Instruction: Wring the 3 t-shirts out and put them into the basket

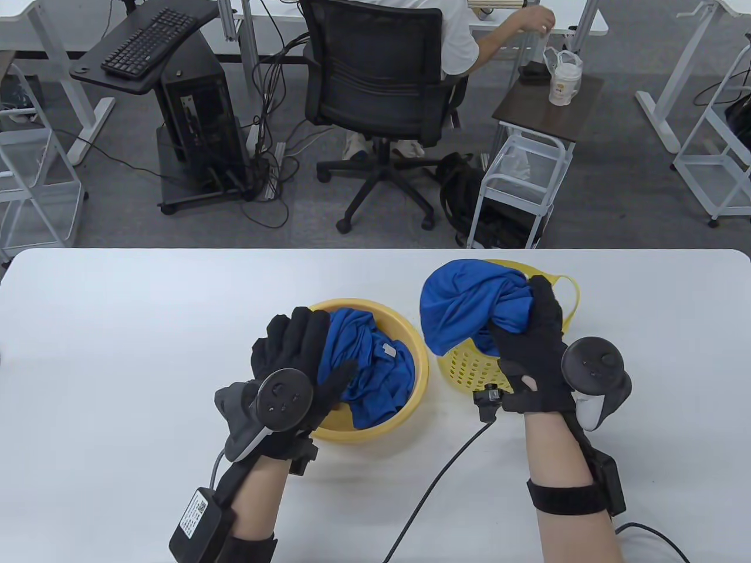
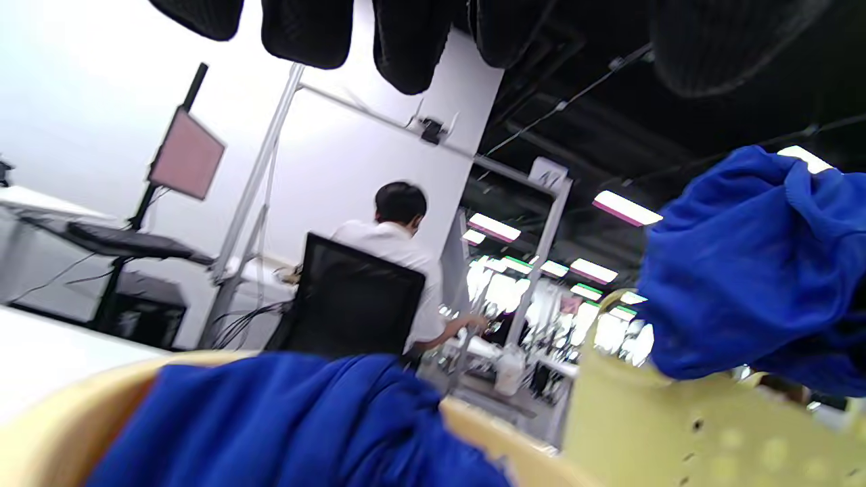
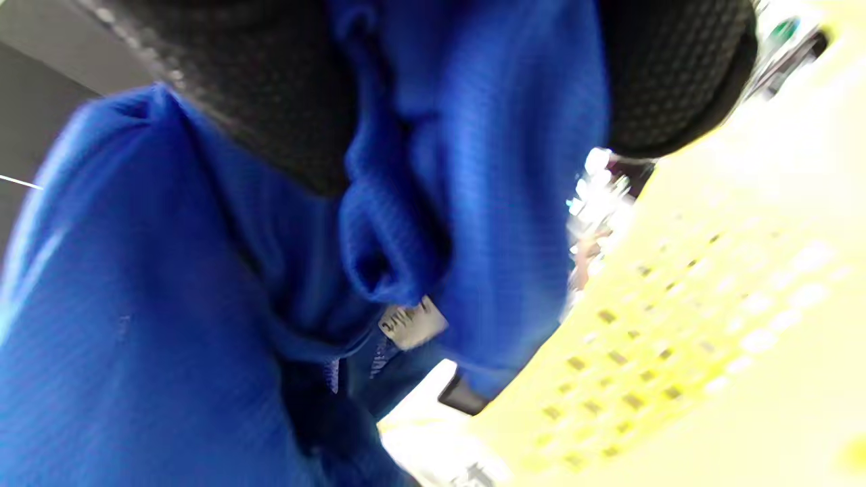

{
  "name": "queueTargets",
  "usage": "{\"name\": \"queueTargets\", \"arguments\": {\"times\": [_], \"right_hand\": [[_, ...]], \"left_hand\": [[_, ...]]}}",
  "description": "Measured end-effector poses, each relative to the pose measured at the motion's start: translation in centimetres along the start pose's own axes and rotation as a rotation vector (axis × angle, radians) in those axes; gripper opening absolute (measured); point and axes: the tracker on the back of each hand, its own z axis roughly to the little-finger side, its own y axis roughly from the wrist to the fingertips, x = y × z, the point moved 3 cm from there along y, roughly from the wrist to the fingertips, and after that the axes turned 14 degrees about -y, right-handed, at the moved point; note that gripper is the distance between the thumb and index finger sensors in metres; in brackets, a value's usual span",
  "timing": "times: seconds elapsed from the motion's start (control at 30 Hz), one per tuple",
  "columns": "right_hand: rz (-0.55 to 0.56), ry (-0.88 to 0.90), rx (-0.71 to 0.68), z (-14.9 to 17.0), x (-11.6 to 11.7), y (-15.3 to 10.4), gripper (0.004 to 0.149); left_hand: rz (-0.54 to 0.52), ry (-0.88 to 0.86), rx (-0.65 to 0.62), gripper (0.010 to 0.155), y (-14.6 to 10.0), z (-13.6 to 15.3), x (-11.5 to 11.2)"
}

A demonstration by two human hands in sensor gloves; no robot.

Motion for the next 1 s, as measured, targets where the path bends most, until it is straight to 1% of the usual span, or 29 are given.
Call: {"name": "queueTargets", "arguments": {"times": [0.07, 0.13, 0.23, 0.3, 0.33, 0.47, 0.53, 0.6, 0.63, 0.7, 0.73, 0.8, 0.87, 0.9, 0.93, 0.97, 1.0], "right_hand": [[-0.034, -0.085, 0.011, 0.3, 0.9, 0.2, 0.082], [-0.124, -0.169, 0.003, -0.1, 2.1, 0.2, 0.082], [-0.233, -0.275, -0.037, -0.8, 3.5, 0.0, 0.079], [-0.274, -0.301, -0.064, -1.4, 3.7, -0.2, 0.081], [-0.274, -0.29, -0.078, -1.7, 3.6, -0.3, 0.081], [-0.197, -0.192, -0.132, -2.7, 2.1, -0.6, 0.08], [-0.143, -0.096, -0.162, -3.4, 0.8, -0.8, 0.079], [-0.108, -0.031, -0.18, -3.9, 0.0, -1.0, 0.078], [-0.104, -0.006, -0.19, -4.1, -0.3, -1.1, 0.078], [-0.11, 0.023, -0.203, -4.6, -0.6, -1.4, 0.078], [-0.117, 0.036, -0.213, -4.9, -0.8, -1.6, 0.077], [-0.13, 0.059, -0.237, -5.5, -1.3, -2.0, 0.077], [-0.134, 0.089, -0.258, -6.1, -1.7, -2.3, 0.076], [-0.133, 0.11, -0.27, -6.4, -2.1, -2.5, 0.076], [-0.132, 0.126, -0.282, -6.7, -2.3, -2.7, 0.076], [-0.132, 0.136, -0.288, -6.9, -2.5, -2.8, 0.075], [-0.135, 0.152, -0.301, -7.1, -2.8, -3.0, 0.074]], "left_hand": [[0.044, 0.008, 0.045, 0.08, 0.4, 1.0, -0.9], [0.073, 0.022, 0.075, 0.079, 0.7, 1.6, -1.6], [0.081, 0.071, 0.11, 0.078, 0.8, 2.0, -2.1], [0.09, 0.098, 0.114, 0.078, 0.8, 2.0, -2.5], [0.094, 0.102, 0.112, 0.078, 0.9, 1.9, -2.7], [0.136, 0.129, 0.106, 0.076, 1.1, 1.1, -4.4], [0.186, 0.177, 0.109, 0.074, 1.4, 0.2, -6.3], [0.241, 0.261, 0.124, 0.074, 2.1, -0.8, -8.1], [0.27, 0.309, 0.155, 0.075, 2.7, -1.4, -9.1], [0.334, 0.42, 0.264, 0.073, 4.0, -2.2, -10.7], [0.389, 0.49, 0.34, 0.074, 4.9, -2.5, -11.6], [0.437, 0.551, 0.436, 0.072, 6.2, -2.6, -12.7], [0.459, 0.543, 0.517, 0.069, 7.1, -2.1, -13.7], [0.457, 0.546, 0.543, 0.067, 7.6, -1.7, -14.1], [0.434, 0.547, 0.544, 0.065, 8.0, -1.5, -14.5], [0.442, 0.542, 0.529, 0.059, 8.2, -1.6, -14.7], [0.443, 0.55, 0.549, 0.049, 8.4, -1.4, -14.6]]}}
